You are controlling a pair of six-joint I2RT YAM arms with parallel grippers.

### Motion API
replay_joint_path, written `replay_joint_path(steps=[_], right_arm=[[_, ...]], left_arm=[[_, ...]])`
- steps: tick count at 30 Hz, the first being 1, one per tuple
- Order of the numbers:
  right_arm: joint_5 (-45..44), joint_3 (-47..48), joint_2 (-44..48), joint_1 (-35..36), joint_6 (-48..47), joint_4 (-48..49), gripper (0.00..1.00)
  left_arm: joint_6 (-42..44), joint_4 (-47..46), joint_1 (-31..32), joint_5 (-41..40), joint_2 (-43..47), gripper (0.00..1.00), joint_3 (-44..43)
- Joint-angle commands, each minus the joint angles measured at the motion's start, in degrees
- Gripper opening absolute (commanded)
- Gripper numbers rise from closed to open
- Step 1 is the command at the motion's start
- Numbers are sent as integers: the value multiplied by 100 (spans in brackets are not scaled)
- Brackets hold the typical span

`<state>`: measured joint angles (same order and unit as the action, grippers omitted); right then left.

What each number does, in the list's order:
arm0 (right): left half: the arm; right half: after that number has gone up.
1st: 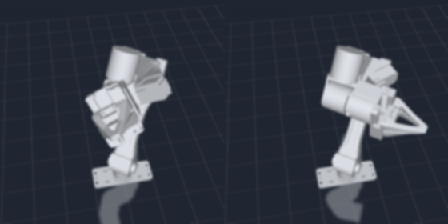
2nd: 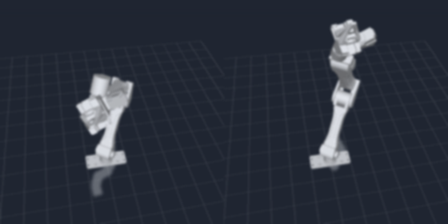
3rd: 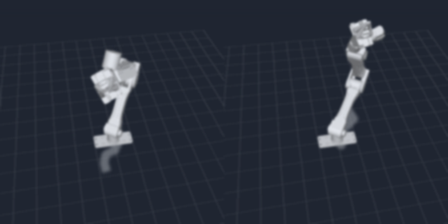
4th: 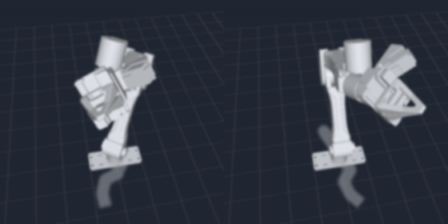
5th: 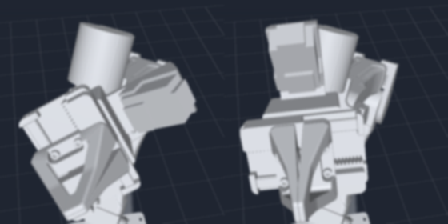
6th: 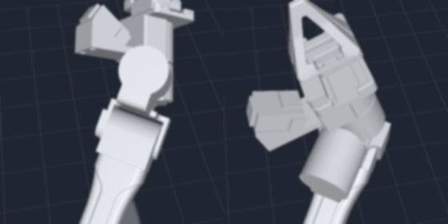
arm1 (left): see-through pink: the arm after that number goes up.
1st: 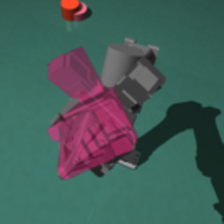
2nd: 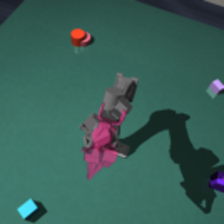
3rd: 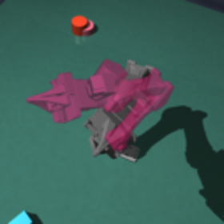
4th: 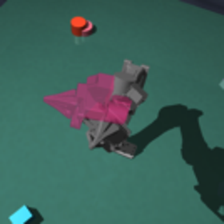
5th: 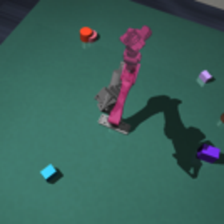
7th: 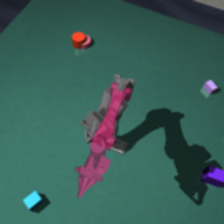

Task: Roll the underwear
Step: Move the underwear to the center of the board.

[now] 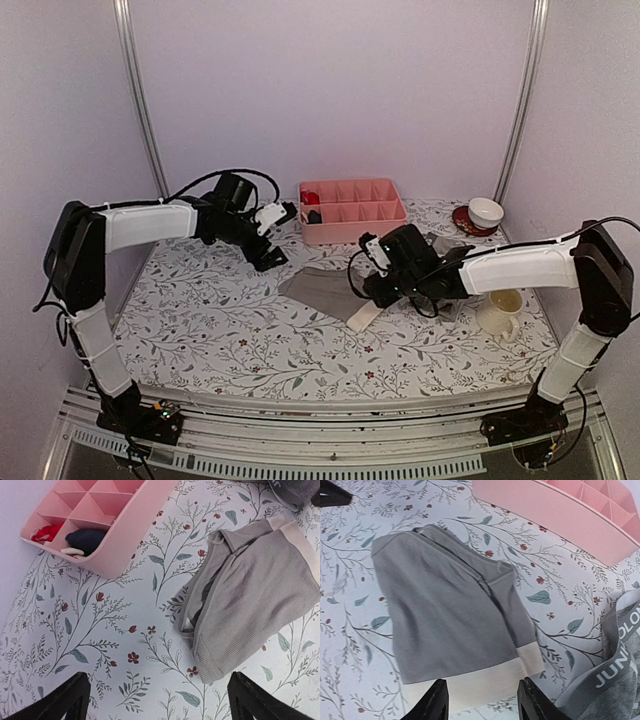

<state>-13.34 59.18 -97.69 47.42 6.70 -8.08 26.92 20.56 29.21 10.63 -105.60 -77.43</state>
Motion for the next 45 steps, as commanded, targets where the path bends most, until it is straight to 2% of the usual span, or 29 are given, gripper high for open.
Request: replay_joint_path(steps=[1, 3, 5, 9, 15, 22, 26, 32, 37, 45], right_arm=[[299, -169, 92, 457, -541, 143, 42], [622, -98, -56, 562, -614, 170, 31], [911, -20, -216, 668, -830, 174, 29], [937, 126, -514, 926, -1084, 73, 33], [62, 292, -926, 1163, -1145, -177, 44], [-837, 423, -1231, 1285, -1110, -478, 44], [-1180, 463, -1376, 1337, -1096, -592, 36], [-1295, 479, -1465, 1396, -1213, -764, 10], [-978, 399, -1367, 1514, -1458, -964, 4], [-218, 343, -1355, 2016, -1987, -1009, 4]], left_arm=[[-11, -468, 82, -260, -157, 98, 225], [48, -542, 128, -322, -363, 97, 133], [103, -592, 176, -337, -579, 96, 13], [147, -720, 238, -348, -1009, 94, -223], [91, -643, 322, -323, -1392, 94, -675], [135, -620, 477, -574, -1687, 94, -717], [182, -658, 475, -750, -1848, 92, -734], [236, -635, 480, -1120, -2016, 91, -718], [269, -298, 420, -1131, -1716, 91, -391], [156, -216, 402, -1167, -284, 91, 1255]])
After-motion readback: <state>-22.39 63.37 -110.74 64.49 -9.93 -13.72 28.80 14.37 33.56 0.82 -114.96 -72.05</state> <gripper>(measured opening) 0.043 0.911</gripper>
